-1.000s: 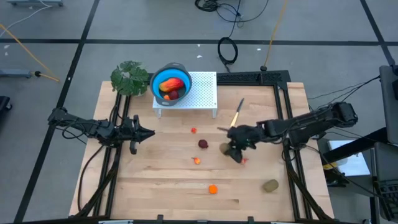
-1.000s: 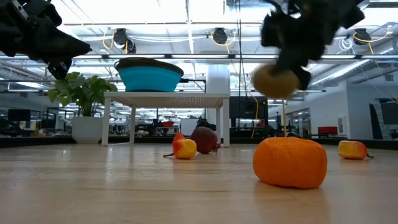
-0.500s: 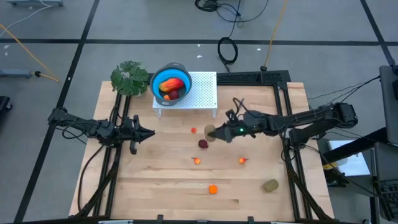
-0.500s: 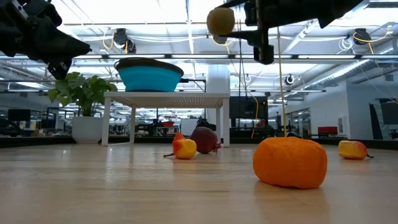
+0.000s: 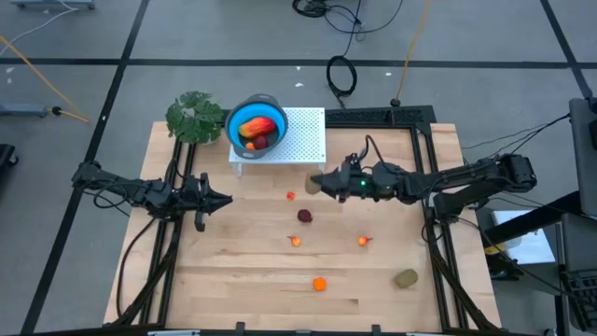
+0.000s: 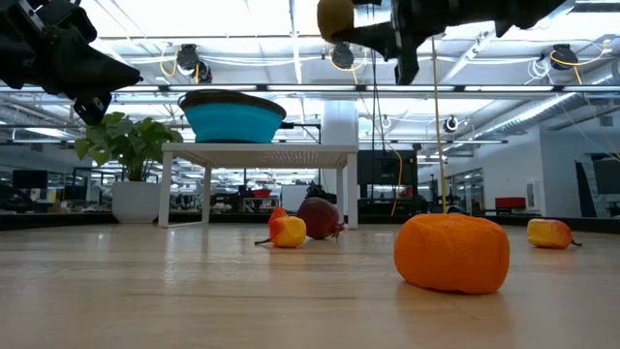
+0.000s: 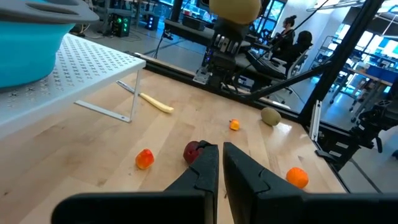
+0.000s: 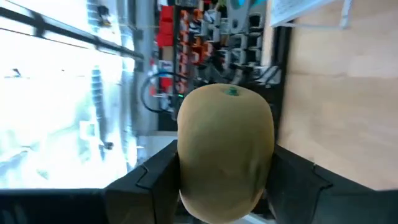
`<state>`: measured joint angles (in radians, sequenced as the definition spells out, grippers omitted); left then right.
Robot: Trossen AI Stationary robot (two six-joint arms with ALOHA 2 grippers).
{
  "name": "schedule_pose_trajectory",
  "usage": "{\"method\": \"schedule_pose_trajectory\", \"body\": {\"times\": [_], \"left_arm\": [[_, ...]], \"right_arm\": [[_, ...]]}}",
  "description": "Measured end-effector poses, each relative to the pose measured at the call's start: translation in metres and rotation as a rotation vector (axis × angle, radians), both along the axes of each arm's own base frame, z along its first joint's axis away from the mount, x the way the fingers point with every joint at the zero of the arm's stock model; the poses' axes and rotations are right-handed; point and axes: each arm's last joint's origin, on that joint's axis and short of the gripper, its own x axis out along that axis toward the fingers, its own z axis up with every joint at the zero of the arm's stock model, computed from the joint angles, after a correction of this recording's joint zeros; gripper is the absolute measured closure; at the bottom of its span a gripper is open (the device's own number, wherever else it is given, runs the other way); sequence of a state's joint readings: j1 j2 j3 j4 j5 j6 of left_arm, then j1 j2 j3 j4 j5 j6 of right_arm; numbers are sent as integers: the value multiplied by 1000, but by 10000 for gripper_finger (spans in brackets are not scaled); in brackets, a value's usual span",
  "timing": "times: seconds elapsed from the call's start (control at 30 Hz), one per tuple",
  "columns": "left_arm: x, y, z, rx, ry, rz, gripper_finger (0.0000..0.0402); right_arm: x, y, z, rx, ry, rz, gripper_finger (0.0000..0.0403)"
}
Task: Pick & Place Fruit
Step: Put the kiwi into the strainer bowl on the shelf
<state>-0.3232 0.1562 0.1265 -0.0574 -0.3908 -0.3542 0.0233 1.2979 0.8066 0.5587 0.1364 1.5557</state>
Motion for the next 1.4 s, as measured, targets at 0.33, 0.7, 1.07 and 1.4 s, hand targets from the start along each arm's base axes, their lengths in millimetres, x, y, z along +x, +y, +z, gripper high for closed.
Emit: {"method": "schedule_pose_trajectory", "body": {"times": [0.33, 0.7, 1.07, 1.4], "left_arm": [[0, 0, 0, -9, 0, 1, 380], [0, 0, 0, -14, 3, 2, 380], [0, 0, -2, -9, 24, 3, 380], [0, 0, -2, -36, 19, 5, 380]], "right_arm": [[-2, -3, 16, -8, -169, -78, 216], [-2, -6, 16, -271, -123, -108, 216], [-1, -4, 16, -1052, 8, -145, 216], [-1, -2, 17, -1650, 42, -111, 222]]}}
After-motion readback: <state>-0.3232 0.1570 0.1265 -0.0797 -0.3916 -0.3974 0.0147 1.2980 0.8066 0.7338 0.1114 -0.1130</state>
